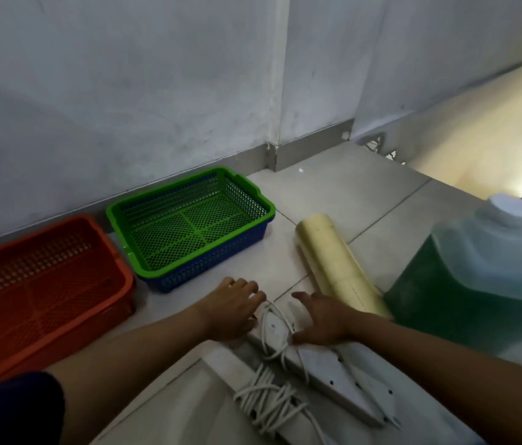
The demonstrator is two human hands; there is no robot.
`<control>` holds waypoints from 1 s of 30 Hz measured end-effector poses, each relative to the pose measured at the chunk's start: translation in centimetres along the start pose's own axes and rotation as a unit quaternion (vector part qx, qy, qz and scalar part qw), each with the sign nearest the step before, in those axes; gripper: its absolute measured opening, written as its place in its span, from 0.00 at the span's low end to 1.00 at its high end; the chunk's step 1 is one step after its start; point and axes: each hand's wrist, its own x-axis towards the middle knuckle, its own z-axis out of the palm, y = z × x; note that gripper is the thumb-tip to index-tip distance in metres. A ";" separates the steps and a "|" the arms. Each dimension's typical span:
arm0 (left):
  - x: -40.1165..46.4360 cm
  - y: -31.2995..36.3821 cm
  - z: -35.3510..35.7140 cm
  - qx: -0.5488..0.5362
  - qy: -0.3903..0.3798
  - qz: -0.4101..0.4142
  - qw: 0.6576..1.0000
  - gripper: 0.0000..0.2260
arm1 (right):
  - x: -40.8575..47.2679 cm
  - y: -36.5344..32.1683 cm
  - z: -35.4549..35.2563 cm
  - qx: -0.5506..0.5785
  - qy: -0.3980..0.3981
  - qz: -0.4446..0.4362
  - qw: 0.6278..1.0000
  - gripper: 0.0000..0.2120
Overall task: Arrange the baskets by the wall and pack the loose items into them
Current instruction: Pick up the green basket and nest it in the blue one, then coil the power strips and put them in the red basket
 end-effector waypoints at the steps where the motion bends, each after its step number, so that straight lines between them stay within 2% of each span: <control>1: -0.1 1.0 0.0 0.009 -0.023 0.011 1.000 0.23 | -0.9 0.2 0.9 -0.001 -0.015 -0.003 1.000 0.49; 3: -0.3 2.6 0.0 0.022 -0.056 0.018 0.998 0.24 | -2.6 0.4 2.4 -0.023 -0.022 -0.017 0.999 0.51; 7: -0.5 4.6 -0.4 0.026 -0.112 0.001 0.993 0.30 | -4.1 0.7 5.6 -0.032 0.035 -0.022 0.999 0.51; 12: -0.1 4.7 -0.9 0.032 -0.121 -0.015 0.992 0.32 | -4.5 0.2 6.6 -0.006 0.100 -0.003 0.995 0.43; 17: -0.3 5.0 -1.9 0.046 -0.067 -0.029 0.996 0.35 | -4.9 -0.9 3.9 0.001 0.193 -0.036 0.981 0.35; 23: -1.1 2.1 -4.6 0.074 0.046 -0.092 0.992 0.40 | -4.4 -2.5 -2.1 -0.098 0.302 -0.122 0.940 0.36; 27: -2.7 -1.0 -6.7 0.075 0.105 -0.097 0.987 0.33 | -3.4 -5.2 -6.0 -0.209 0.338 -0.196 0.896 0.36; 30: -6.6 -4.3 -7.8 0.075 0.122 -0.163 0.976 0.26 | -1.6 -9.7 -7.7 -0.218 0.348 -0.244 0.879 0.36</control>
